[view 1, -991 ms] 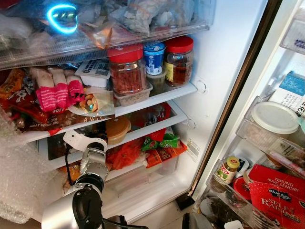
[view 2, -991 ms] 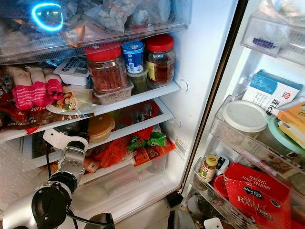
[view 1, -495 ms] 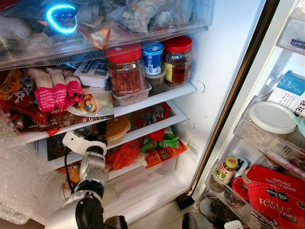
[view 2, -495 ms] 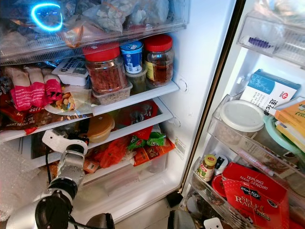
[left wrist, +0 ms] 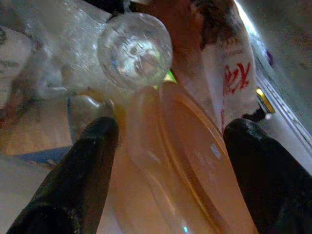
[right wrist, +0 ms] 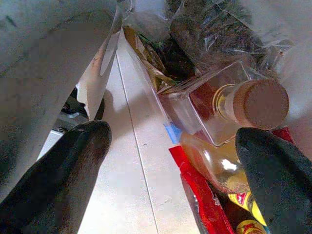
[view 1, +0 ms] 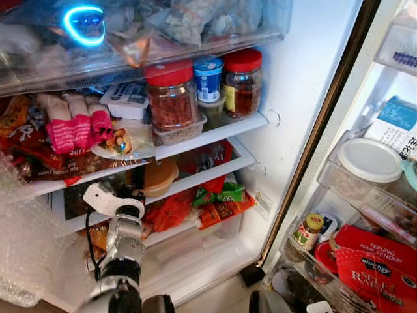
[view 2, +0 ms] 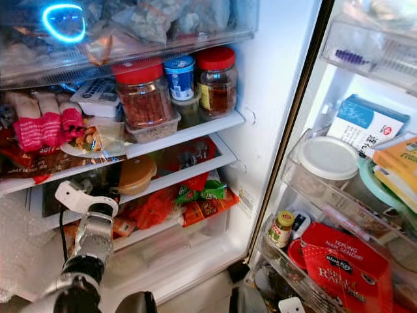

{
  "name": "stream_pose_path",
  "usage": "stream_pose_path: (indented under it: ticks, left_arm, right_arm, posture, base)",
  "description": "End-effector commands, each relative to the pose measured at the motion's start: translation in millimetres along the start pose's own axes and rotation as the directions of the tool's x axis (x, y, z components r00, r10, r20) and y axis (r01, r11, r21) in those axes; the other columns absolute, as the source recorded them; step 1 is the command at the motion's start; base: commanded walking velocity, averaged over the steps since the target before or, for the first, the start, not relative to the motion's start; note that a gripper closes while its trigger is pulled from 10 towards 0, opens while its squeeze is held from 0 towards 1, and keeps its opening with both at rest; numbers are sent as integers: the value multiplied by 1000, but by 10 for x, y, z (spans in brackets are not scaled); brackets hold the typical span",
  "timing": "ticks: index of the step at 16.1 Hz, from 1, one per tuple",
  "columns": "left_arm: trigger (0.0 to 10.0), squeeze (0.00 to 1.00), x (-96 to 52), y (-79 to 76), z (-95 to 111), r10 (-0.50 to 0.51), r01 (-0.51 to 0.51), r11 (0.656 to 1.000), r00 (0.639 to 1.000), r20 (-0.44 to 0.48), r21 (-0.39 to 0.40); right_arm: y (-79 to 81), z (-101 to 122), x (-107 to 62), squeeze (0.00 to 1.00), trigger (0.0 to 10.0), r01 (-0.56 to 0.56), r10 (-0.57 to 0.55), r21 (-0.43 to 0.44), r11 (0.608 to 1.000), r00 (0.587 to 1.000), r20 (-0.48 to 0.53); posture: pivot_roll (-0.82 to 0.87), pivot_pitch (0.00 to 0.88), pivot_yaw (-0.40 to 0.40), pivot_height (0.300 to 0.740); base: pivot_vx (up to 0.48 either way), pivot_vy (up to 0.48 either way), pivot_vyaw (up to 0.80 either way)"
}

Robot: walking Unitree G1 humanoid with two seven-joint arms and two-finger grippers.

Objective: Restocking fridge

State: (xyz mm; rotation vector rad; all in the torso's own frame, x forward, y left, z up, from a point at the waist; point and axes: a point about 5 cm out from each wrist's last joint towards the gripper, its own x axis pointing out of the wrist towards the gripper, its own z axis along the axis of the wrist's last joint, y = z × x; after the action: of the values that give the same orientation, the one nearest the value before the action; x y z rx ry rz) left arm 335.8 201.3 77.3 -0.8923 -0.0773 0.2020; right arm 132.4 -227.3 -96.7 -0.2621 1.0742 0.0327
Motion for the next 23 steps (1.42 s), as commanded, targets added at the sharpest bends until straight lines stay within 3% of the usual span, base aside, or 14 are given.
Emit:
stream_pose_path:
  ticks: [1, 7, 14, 18, 23]
  left_arm:
    - [10000, 0, -5, -11, -3, -10, 10, 1000, 1000, -13, 12]
    - [10000, 0, -169, -11, -26, 7, -8, 1000, 999, -40, -27]
    - [10000, 0, -361, -117, -38, -27, 24, 999, 993, -112, -32]
    - [10000, 0, -376, -192, -69, -48, 43, 998, 988, -144, -44]
    - [10000, 0, -284, -290, -133, -74, 61, 995, 983, -169, -79]
  right_arm:
    - [78, 11, 5, 0, 10000, -25, 25, -9, 1000, 1000, 7]
    - [69, 18, 7, 0, 10000, -23, 23, -6, 1000, 1000, 5]
    - [64, 36, 11, 0, 10000, -19, 19, -3, 1000, 1000, 9]
    - [67, 41, 11, 0, 10000, -18, 18, 1, 1000, 1000, 11]
    - [65, 38, 11, 0, 10000, -17, 17, 1, 1000, 1000, 10]
  posture:
    - [-123, 0, 11, 611]
    - [-124, 1, 10, 611]
    - [-114, 11, 17, 611]
    - [-115, 17, 19, 611]
    - [-123, 19, 16, 611]
  base:
    - [0, 0, 0]
    - [0, 0, 0]
    - [0, 0, 0]
    - [0, 0, 0]
    - [0, 0, 0]
